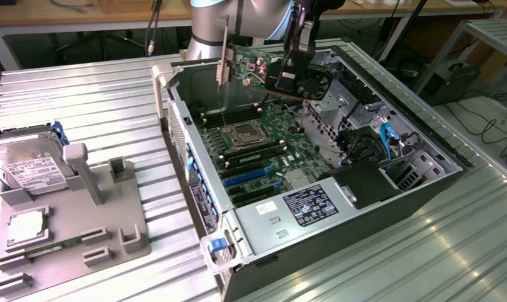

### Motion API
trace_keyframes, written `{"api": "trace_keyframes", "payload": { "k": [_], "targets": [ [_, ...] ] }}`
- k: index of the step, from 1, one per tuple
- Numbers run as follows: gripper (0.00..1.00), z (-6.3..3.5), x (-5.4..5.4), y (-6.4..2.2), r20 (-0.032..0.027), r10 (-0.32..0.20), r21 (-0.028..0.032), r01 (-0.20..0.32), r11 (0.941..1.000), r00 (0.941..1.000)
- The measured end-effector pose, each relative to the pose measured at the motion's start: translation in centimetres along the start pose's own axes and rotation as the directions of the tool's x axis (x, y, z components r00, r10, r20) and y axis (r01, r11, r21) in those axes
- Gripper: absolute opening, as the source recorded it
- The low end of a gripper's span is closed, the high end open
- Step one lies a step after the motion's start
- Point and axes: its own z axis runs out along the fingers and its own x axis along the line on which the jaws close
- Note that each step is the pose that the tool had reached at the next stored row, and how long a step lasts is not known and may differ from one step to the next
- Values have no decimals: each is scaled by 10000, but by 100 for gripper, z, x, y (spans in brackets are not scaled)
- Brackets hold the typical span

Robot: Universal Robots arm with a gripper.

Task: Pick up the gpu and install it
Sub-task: 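Insert the gpu into the slot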

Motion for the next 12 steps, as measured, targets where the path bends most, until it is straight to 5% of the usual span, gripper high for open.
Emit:
{"api": "trace_keyframes", "payload": {
  "k": [12],
  "targets": [
    [27,0,0,0,-16,-759,-18,759,9971,9971]
  ]
}}
